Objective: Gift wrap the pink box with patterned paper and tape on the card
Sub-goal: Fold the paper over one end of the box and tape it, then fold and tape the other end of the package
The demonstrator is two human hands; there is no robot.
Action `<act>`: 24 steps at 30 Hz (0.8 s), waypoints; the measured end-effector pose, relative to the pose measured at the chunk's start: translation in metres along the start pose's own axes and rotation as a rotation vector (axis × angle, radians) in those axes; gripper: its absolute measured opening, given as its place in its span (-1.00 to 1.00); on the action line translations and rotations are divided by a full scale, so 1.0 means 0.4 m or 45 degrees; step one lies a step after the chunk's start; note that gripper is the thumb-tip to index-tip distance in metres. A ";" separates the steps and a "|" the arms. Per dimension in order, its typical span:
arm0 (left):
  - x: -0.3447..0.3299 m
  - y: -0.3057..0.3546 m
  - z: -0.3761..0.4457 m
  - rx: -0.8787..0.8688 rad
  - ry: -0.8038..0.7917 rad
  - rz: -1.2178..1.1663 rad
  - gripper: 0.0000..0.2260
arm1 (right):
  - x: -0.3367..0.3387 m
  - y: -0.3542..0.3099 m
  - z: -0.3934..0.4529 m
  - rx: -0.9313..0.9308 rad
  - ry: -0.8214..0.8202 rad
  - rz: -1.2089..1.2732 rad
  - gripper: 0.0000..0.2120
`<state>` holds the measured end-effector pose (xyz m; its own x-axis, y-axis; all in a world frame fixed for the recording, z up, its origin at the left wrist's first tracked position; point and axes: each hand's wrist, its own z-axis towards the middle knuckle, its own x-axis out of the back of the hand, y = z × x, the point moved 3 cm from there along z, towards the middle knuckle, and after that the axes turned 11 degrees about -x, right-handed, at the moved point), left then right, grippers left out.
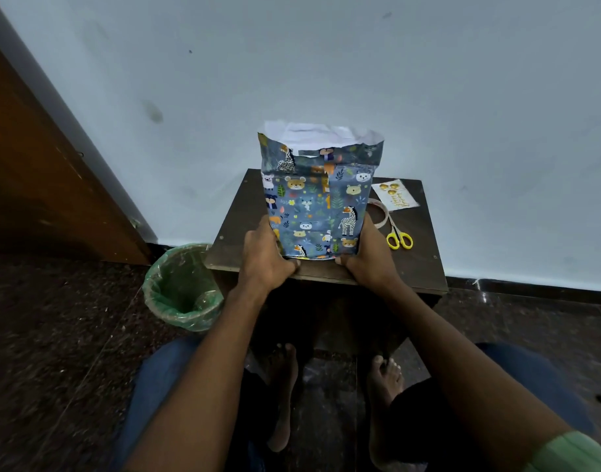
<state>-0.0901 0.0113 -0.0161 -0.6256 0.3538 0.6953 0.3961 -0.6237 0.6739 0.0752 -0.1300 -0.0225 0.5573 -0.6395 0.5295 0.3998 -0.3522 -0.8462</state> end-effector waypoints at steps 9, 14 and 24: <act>-0.020 -0.018 -0.014 -0.002 0.110 0.028 -0.36 | -0.002 -0.007 -0.009 -0.092 -0.143 0.088 -0.13; -0.014 -0.018 -0.010 0.026 0.023 0.074 -0.22 | -0.004 -0.008 -0.009 -0.072 -0.033 0.013 -0.14; -0.024 -0.007 -0.013 0.119 0.155 0.149 -0.27 | -0.010 -0.007 -0.018 -0.073 0.024 0.046 -0.17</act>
<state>-0.0887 0.0060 -0.0259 -0.6464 0.1923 0.7384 0.5279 -0.5861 0.6147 0.0666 -0.1314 -0.0228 0.5567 -0.6652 0.4976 0.3371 -0.3665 -0.8672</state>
